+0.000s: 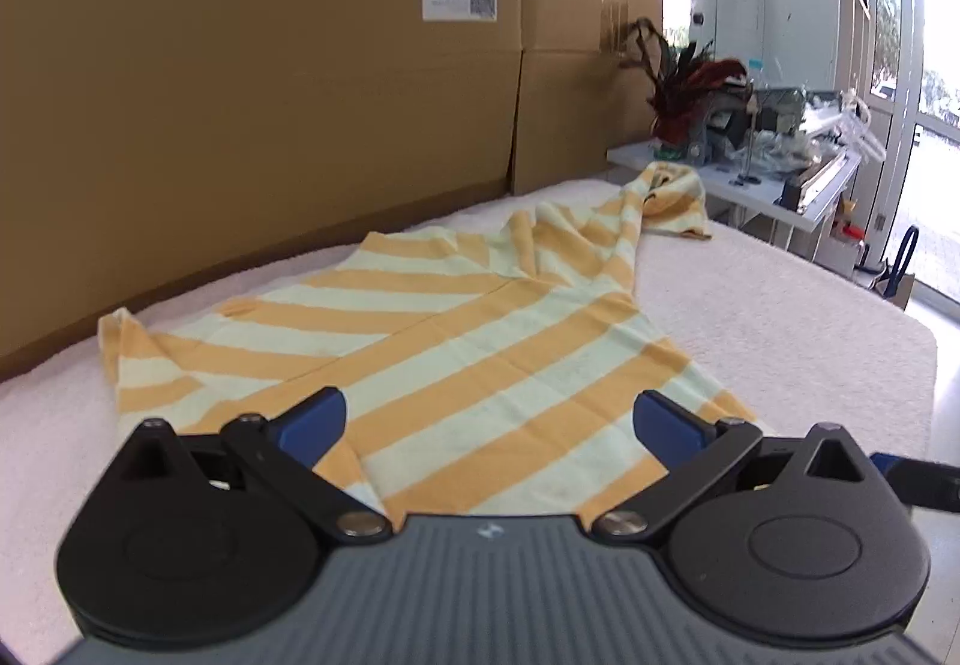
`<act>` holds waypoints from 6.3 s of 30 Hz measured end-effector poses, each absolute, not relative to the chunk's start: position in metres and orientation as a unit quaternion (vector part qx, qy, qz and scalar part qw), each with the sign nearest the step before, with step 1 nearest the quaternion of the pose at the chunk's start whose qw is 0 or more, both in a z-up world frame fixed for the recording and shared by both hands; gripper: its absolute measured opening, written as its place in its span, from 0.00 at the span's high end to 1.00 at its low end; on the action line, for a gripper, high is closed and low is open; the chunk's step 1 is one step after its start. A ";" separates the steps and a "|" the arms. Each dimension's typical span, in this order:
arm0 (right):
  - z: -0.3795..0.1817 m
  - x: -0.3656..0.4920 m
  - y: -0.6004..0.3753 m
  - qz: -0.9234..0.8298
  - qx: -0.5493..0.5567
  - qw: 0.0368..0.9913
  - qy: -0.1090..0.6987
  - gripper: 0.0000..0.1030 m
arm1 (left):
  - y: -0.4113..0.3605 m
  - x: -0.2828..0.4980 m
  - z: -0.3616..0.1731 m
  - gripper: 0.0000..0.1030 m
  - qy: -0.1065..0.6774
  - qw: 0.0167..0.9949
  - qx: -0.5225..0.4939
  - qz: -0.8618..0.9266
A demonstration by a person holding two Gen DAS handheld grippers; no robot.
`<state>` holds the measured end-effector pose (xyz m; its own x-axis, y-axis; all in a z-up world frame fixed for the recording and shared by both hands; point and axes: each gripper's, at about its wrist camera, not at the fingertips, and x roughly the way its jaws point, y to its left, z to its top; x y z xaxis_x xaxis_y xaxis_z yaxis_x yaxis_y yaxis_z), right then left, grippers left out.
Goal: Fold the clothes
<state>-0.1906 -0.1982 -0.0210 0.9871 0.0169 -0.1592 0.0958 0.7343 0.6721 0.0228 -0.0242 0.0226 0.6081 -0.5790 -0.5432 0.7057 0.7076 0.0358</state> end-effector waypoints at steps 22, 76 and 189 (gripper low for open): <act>0.024 -0.085 -0.257 -0.169 0.312 0.920 0.167 0.65 | -0.071 0.087 -0.005 0.01 0.317 0.883 0.096 -0.332; -0.012 -0.001 -0.354 -0.351 0.403 0.837 0.116 0.76 | -0.073 0.083 -0.006 0.01 0.318 0.877 0.102 -0.347; 0.154 0.068 -0.188 0.039 0.143 0.961 0.234 0.97 | -0.039 0.083 0.024 0.32 0.140 0.903 0.218 -0.344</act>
